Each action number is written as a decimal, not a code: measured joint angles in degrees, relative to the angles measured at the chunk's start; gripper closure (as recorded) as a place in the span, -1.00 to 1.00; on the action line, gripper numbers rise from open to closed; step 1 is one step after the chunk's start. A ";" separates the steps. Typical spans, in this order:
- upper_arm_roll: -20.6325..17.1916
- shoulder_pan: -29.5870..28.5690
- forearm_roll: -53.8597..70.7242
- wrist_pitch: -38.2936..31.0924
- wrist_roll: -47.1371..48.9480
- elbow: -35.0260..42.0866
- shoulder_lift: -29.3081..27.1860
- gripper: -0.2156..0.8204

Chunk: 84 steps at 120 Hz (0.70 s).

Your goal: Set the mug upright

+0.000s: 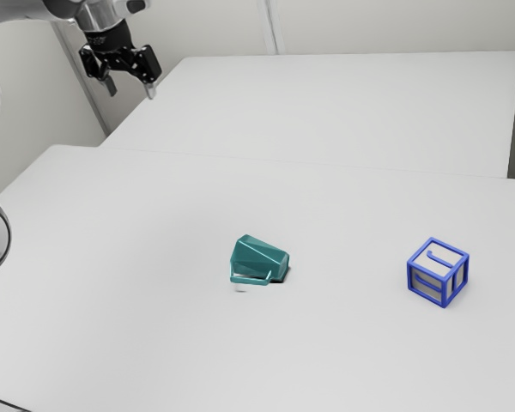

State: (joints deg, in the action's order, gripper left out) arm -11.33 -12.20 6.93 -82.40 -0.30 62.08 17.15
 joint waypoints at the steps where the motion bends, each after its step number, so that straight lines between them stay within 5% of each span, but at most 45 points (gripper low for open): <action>1: 0.01 0.00 -0.18 0.02 -0.02 0.00 -0.02 -0.58; 18: 0.73 0.20 -3.02 0.23 -0.26 0.55 -1.33 -0.58; 29: 5.32 0.22 -10.07 -0.16 -0.54 2.08 -0.66 -0.58; 48: 13.86 0.18 -32.11 -7.09 -4.98 18.14 0.12 -0.58; 84: 16.13 0.32 -59.66 -13.74 -21.54 39.43 2.33 -0.58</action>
State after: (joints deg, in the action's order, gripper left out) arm 4.80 -11.88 -52.72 -96.14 -21.84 101.51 19.48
